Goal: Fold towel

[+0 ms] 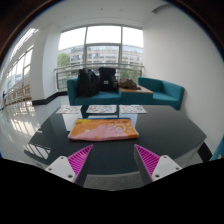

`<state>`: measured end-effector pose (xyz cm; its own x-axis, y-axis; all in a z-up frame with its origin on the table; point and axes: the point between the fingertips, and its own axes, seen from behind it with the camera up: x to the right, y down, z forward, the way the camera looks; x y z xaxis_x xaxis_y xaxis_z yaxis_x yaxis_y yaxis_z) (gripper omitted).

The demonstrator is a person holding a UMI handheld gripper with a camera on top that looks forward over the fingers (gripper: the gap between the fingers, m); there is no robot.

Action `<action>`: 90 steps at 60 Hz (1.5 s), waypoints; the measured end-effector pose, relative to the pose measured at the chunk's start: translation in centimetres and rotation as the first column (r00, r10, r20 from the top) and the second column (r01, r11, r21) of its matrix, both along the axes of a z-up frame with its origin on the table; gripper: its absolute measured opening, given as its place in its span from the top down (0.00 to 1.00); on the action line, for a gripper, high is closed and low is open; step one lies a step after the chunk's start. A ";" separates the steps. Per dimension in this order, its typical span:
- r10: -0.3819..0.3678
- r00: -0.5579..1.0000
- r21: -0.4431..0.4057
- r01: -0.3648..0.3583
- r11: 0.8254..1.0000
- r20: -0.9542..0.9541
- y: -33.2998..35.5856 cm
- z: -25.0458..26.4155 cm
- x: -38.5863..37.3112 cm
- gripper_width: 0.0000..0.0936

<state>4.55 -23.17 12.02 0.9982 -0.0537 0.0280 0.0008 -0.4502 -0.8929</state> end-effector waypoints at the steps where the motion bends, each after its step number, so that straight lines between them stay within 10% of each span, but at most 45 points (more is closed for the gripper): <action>1: 0.013 1.000 -0.014 -0.013 1.000 -0.005 -0.7 0.2 -0.5 0.13; 18: 0.167 0.984 -0.085 -0.172 0.981 -0.059 8.2 -6.7 -13.6 0.21; 35: 0.178 0.984 -0.123 -0.180 0.976 -0.023 21.2 -9.9 -18.6 0.30; 51: 0.156 0.988 -0.199 -0.150 0.969 0.017 24.6 -12.9 -18.8 0.62; 58: 0.141 0.987 -0.201 -0.123 0.972 0.079 25.1 -12.9 -17.5 0.96; 78: 0.150 0.983 -0.120 -0.162 0.979 -0.106 24.5 -5.0 -13.2 0.96; 90: 0.005 0.998 -0.106 -0.013 0.994 -0.070 24.6 -3.4 -0.2 0.96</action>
